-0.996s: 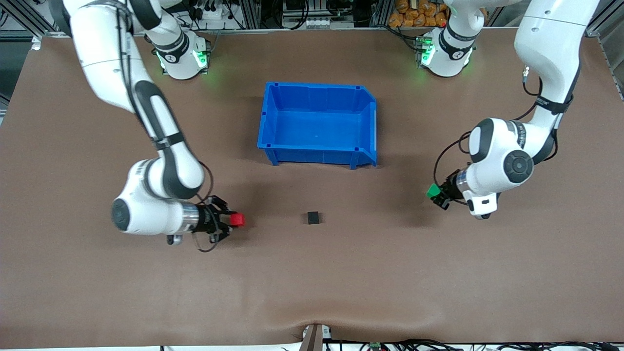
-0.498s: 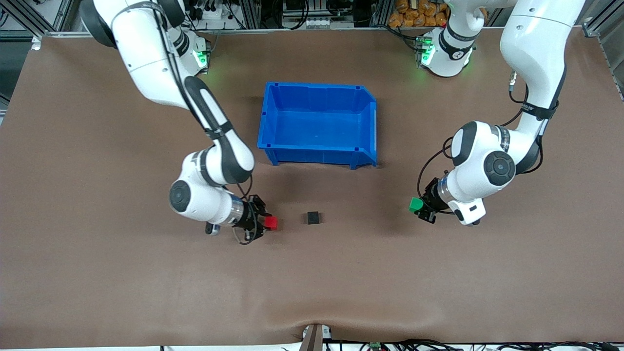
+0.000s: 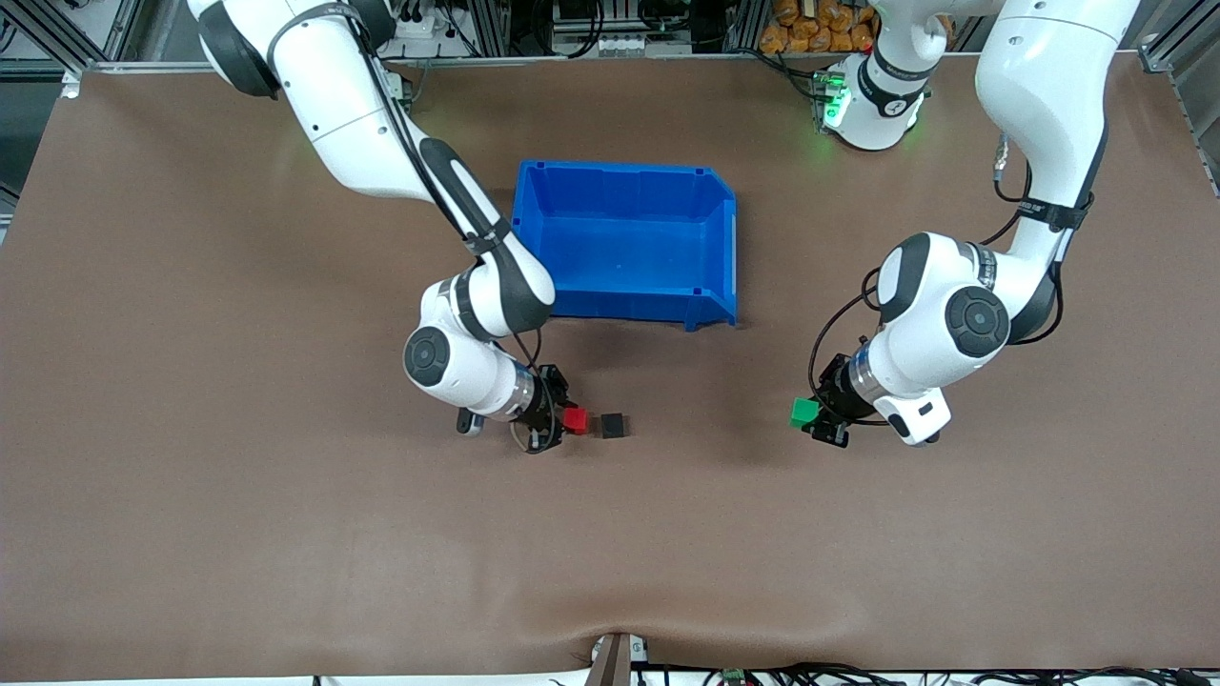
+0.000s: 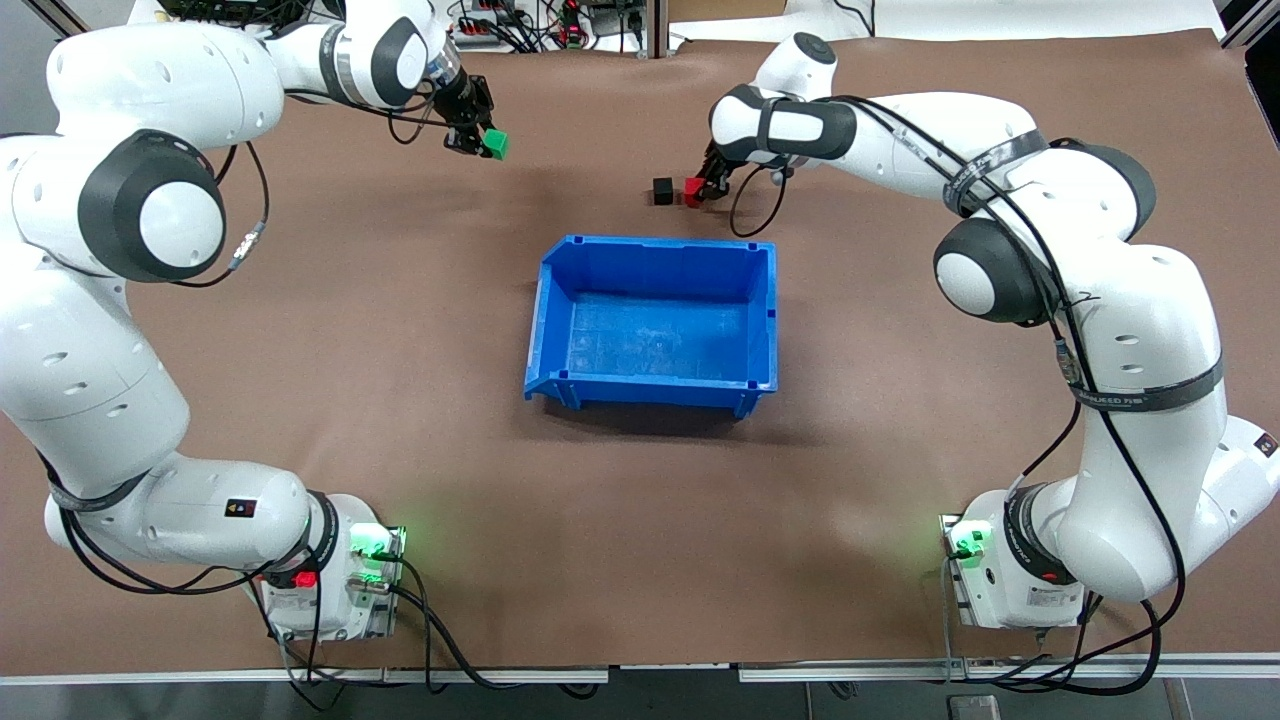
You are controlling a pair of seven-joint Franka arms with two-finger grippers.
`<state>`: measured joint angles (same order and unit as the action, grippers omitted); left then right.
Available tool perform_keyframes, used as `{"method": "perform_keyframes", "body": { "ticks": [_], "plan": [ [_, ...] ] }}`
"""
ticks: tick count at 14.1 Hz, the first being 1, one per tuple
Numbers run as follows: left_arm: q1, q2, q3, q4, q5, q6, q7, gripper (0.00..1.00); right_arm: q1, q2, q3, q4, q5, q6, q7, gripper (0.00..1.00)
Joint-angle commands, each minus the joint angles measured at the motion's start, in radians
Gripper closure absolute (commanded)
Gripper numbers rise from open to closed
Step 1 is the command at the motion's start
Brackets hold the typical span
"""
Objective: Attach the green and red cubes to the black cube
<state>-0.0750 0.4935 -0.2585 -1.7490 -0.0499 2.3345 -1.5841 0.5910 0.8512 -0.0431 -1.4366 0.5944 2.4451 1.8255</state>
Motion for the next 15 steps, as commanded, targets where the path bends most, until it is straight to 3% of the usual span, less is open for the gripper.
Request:
{"method": "perform_keyframes", "body": {
  "ticks": [1,7,8,9,10,13,15],
  "plan": [
    [-0.003,0.048,-0.001,0.074,-0.015,-0.012,-0.025,1.0,0.032,0.058,-0.012,0.076,0.015,0.023,0.057,1.0],
    [-0.019,0.105,-0.001,0.12,-0.021,-0.012,-0.108,1.0,0.058,0.109,-0.014,0.14,0.013,0.048,0.063,0.98],
    [-0.019,0.112,-0.001,0.124,-0.022,-0.012,-0.117,1.0,0.065,0.109,-0.015,0.145,0.011,0.046,0.061,0.53],
    [-0.019,0.122,-0.001,0.126,-0.027,-0.011,-0.12,1.0,0.066,0.106,-0.018,0.145,0.01,0.038,0.06,0.01],
    [-0.02,0.128,-0.001,0.125,-0.033,-0.006,-0.122,1.0,0.055,0.098,-0.018,0.147,-0.008,0.028,0.049,0.0],
    [-0.032,0.134,-0.001,0.126,-0.038,-0.001,-0.123,1.0,0.001,0.043,-0.02,0.145,-0.206,-0.056,0.043,0.0],
    [-0.034,0.141,-0.001,0.128,-0.062,-0.001,-0.119,1.0,-0.066,-0.021,-0.02,0.148,-0.33,-0.243,0.022,0.0]
  ]
}}
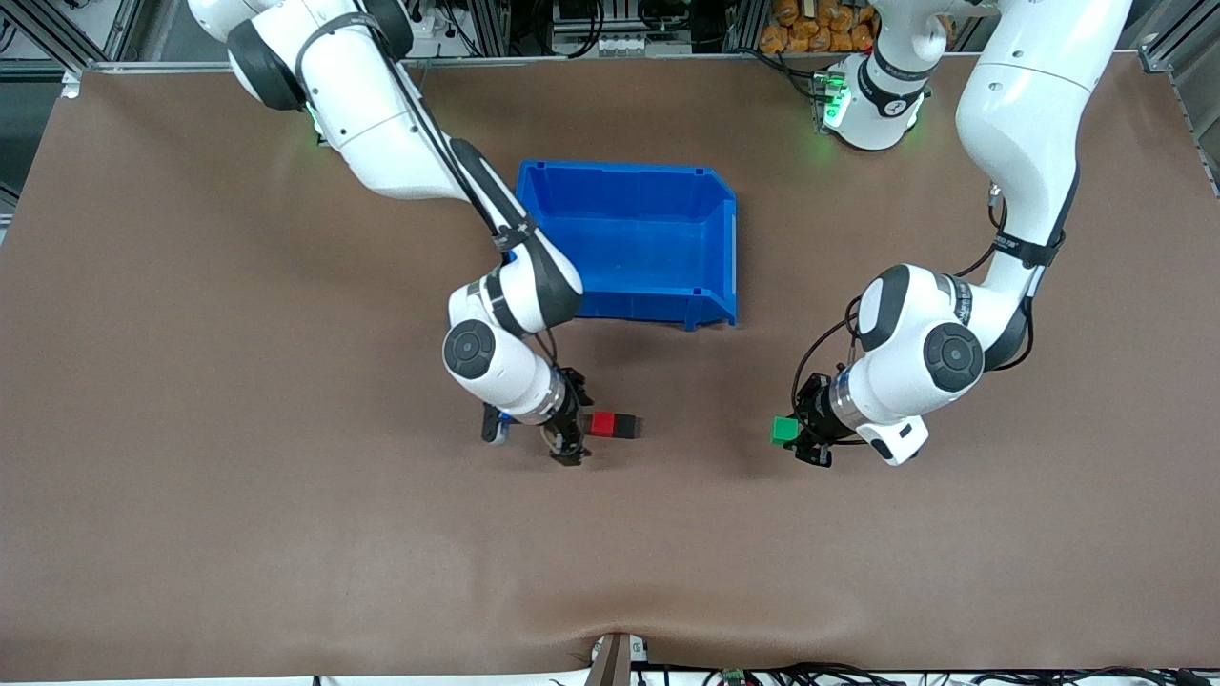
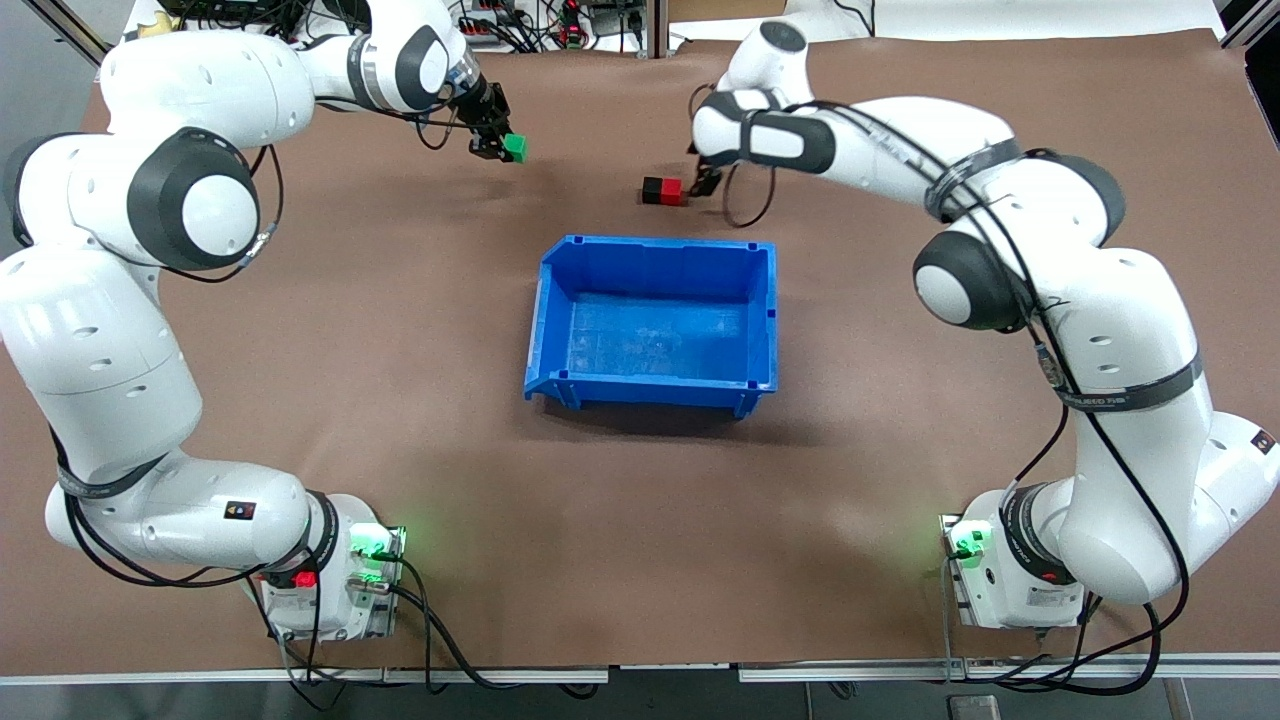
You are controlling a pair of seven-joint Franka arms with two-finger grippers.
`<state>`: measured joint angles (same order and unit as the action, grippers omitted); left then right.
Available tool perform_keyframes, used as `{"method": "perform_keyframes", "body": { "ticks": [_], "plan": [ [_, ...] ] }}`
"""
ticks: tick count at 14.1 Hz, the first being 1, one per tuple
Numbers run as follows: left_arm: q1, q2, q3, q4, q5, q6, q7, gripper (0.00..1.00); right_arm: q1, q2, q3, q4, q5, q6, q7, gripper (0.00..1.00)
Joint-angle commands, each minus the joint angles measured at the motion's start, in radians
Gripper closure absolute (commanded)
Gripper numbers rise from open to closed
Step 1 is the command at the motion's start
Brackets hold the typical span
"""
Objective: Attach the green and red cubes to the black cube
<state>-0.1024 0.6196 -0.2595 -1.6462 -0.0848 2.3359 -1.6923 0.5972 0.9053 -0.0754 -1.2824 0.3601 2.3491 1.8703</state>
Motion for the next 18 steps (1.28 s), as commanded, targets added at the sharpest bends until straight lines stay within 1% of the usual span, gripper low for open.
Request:
{"method": "perform_keyframes", "body": {
  "ticks": [1,2,3,5,6,7,8,9,11,12,14,16,17,18],
  "plan": [
    [-0.01,0.022,0.0,0.025,-0.029,0.002,-0.01,1.0,-0.088,-0.104,0.009,-0.006,-0.131,-0.23,-0.054,0.0],
    [-0.023,0.032,0.0,0.025,-0.032,0.014,-0.014,1.0,-0.112,-0.138,0.008,-0.005,-0.144,-0.308,-0.113,0.0],
    [-0.029,0.043,0.0,0.025,-0.05,0.029,-0.015,1.0,-0.14,-0.164,0.009,-0.005,-0.136,-0.388,-0.173,0.0],
    [-0.065,0.061,0.002,0.028,-0.065,0.057,-0.038,1.0,-0.224,-0.215,0.022,0.02,-0.133,-0.5,-0.278,0.0],
    [-0.078,0.074,0.002,0.042,-0.064,0.066,-0.053,1.0,-0.253,-0.258,0.017,0.024,-0.141,-0.557,-0.33,0.0],
    [-0.091,0.092,0.003,0.084,-0.055,0.065,-0.069,1.0,-0.281,-0.307,0.01,0.025,-0.144,-0.601,-0.399,0.0],
    [-0.103,0.103,0.003,0.107,-0.055,0.065,-0.082,1.0,-0.33,-0.34,0.012,0.025,-0.139,-0.632,-0.492,0.0],
    [-0.106,0.107,0.005,0.111,-0.055,0.065,-0.09,1.0,-0.368,-0.386,0.016,0.023,-0.139,-0.677,-0.608,0.0],
    [-0.115,0.117,0.006,0.115,-0.053,0.063,-0.093,1.0,-0.417,-0.443,0.008,0.023,-0.147,-0.805,-0.814,0.0],
    [-0.115,0.127,0.006,0.126,-0.056,0.063,-0.093,1.0,-0.454,-0.471,0.006,0.023,-0.145,-0.87,-0.883,0.0],
    [-0.131,0.153,0.008,0.166,-0.061,0.056,-0.098,1.0,-0.522,-0.529,0.005,0.021,-0.151,-0.973,-1.067,0.0],
    [-0.152,0.183,0.012,0.199,-0.059,0.056,-0.145,1.0,-0.58,-0.6,0.008,0.012,-0.241,-1.037,-1.355,0.0],
    [-0.164,0.19,0.014,0.207,-0.058,0.056,-0.165,1.0,-0.585,-0.635,0.006,0.0,-0.275,-1.053,-1.49,0.0],
    [-0.166,0.192,0.014,0.207,-0.058,0.054,-0.167,1.0,-0.592,-0.667,0.005,-0.027,-0.292,-1.056,-1.584,0.0]
  ]
}}
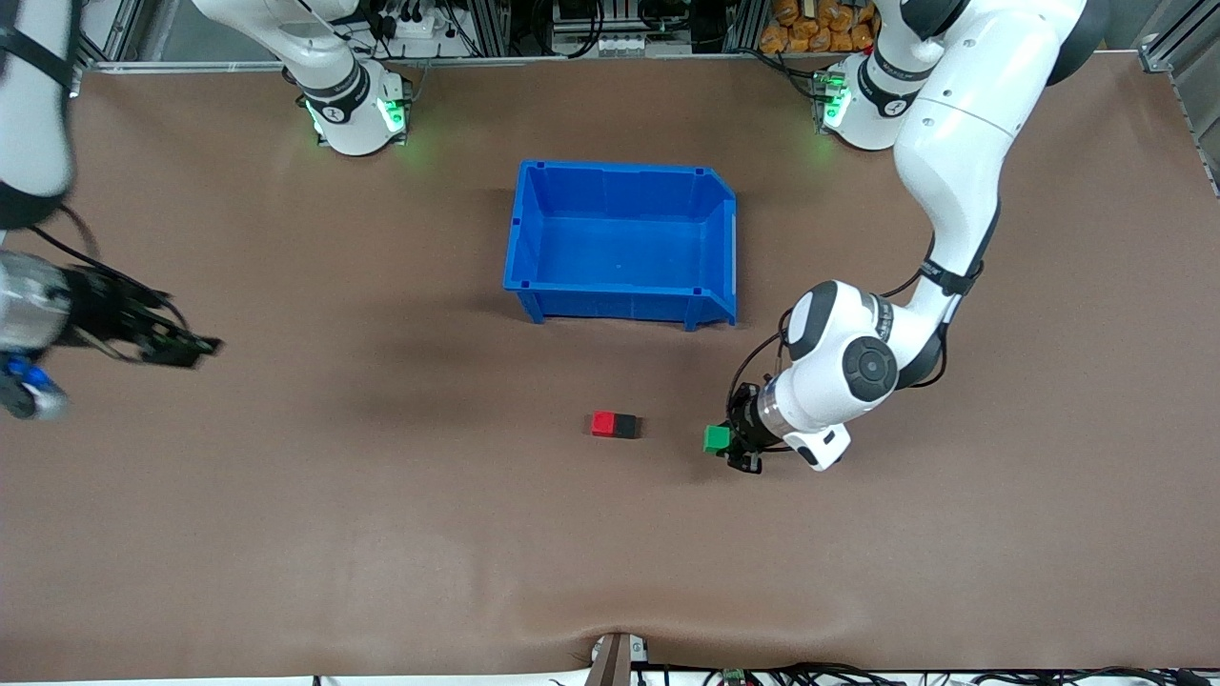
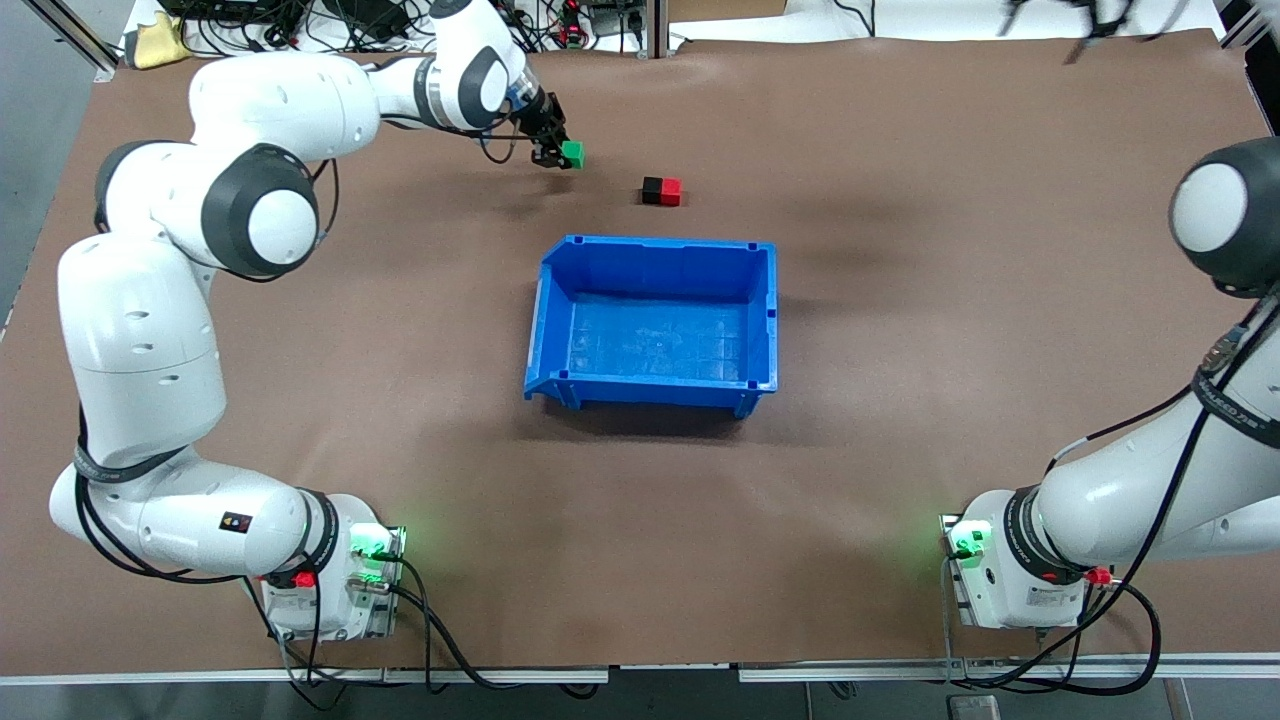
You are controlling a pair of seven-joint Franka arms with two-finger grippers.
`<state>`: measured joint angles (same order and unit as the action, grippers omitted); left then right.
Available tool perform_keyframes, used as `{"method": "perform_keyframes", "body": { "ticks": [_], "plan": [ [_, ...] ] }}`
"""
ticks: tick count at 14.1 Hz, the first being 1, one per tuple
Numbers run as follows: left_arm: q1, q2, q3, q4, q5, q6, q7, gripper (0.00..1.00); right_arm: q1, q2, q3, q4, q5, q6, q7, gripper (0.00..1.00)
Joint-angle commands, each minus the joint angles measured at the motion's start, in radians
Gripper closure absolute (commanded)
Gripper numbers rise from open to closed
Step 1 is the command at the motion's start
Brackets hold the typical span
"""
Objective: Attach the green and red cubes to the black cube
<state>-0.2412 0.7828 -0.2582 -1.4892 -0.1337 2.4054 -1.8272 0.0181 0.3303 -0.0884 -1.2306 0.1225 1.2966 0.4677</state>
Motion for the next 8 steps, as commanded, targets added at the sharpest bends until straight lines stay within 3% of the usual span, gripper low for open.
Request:
{"method": "perform_keyframes", "body": {
  "ticks": [1,5,8],
  "plan": [
    [-0.027,0.03,0.013,0.05,-0.007,-0.015,-0.038,1.0,-0.03,-0.127,0.018,-0.113,-0.069,-0.003,-0.255,0.0],
    [-0.065,0.041,0.016,0.052,-0.009,-0.019,-0.083,1.0,-0.084,-0.339,0.016,-0.355,-0.075,0.096,-0.619,0.0],
    [-0.075,0.065,0.022,0.082,-0.012,-0.019,-0.09,1.0,-0.083,-0.462,0.007,-0.483,-0.078,0.17,-0.635,0.0]
  ]
}}
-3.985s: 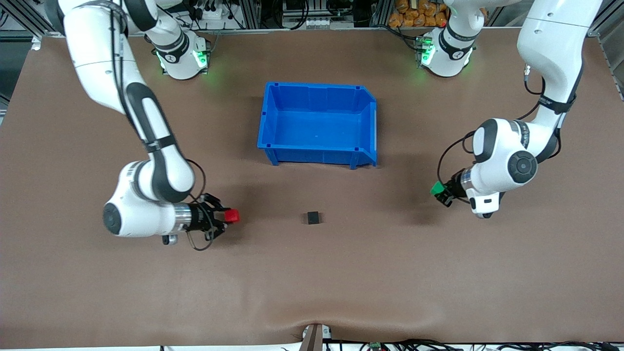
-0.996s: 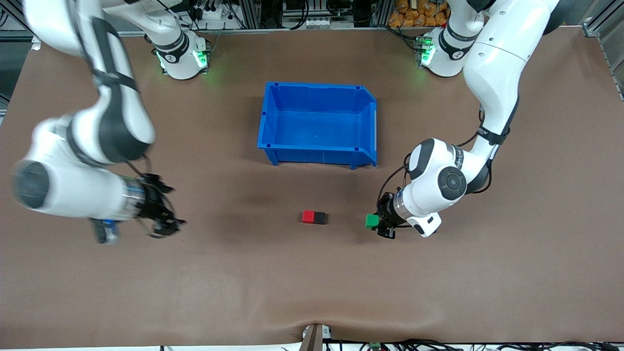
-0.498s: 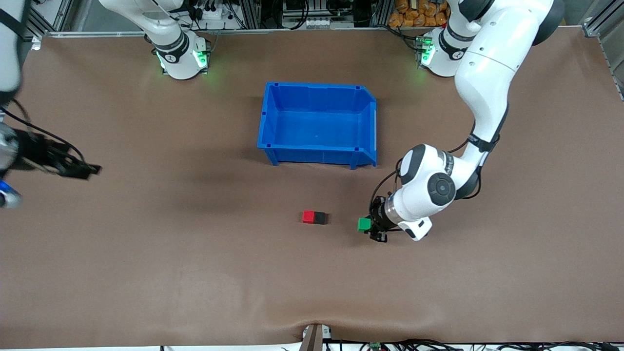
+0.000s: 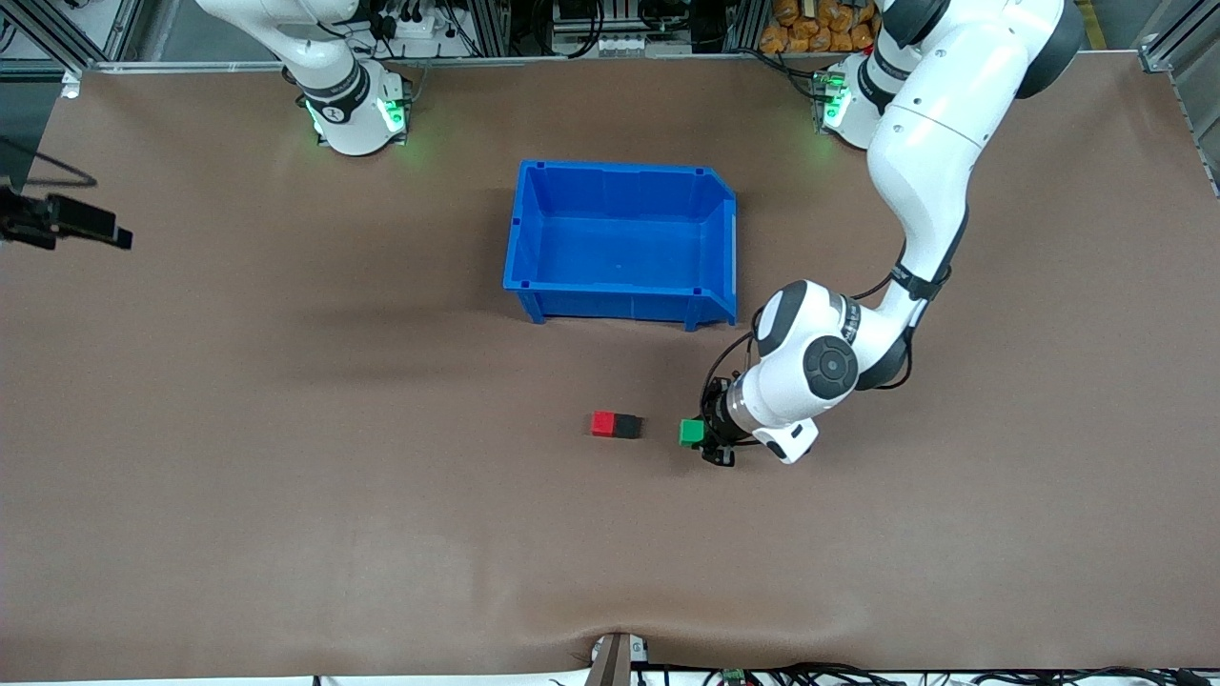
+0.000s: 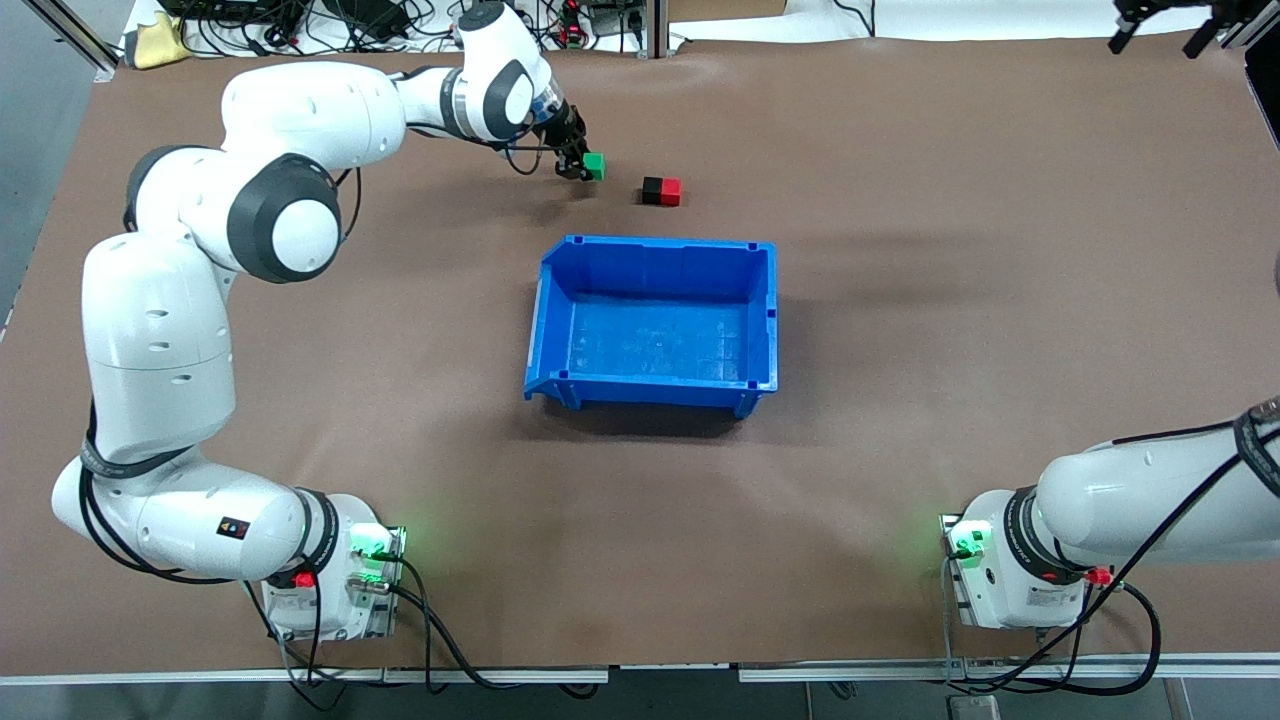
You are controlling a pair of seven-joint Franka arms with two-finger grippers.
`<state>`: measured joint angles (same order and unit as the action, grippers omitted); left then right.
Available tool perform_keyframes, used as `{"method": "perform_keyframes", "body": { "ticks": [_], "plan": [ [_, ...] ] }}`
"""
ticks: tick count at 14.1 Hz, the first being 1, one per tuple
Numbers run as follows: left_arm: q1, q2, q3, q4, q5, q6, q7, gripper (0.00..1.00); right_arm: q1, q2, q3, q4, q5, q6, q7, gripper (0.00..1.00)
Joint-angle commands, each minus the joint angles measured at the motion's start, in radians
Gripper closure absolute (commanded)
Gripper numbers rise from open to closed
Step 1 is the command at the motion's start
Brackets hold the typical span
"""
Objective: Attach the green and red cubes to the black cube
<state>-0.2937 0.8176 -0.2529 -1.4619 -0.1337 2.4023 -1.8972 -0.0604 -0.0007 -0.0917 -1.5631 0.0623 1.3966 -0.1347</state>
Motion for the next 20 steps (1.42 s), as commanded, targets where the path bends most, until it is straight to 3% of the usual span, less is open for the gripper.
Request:
{"method": "perform_keyframes", "body": {
  "ticks": [1,4,8,12,20],
  "plan": [
    [-0.038,0.047,0.018,0.072,-0.012,-0.014,-0.025,1.0,0.008,-0.14,0.021,-0.179,-0.021,0.096,-0.034,0.0],
    [-0.041,0.075,0.02,0.094,-0.014,-0.006,-0.026,1.0,0.001,-0.137,0.02,-0.184,-0.023,0.093,-0.036,0.0],
    [-0.053,0.089,0.023,0.1,-0.012,0.0,-0.049,1.0,-0.022,-0.104,0.006,0.04,-0.061,0.07,-0.049,0.0],
    [-0.111,0.097,0.072,0.1,-0.011,0.009,-0.06,1.0,-0.016,-0.096,0.009,0.063,-0.061,0.076,-0.043,0.0],
    [-0.136,0.13,0.073,0.124,-0.011,0.072,-0.125,1.0,-0.012,-0.094,0.012,0.061,-0.041,0.07,-0.039,0.0]
  ]
}}
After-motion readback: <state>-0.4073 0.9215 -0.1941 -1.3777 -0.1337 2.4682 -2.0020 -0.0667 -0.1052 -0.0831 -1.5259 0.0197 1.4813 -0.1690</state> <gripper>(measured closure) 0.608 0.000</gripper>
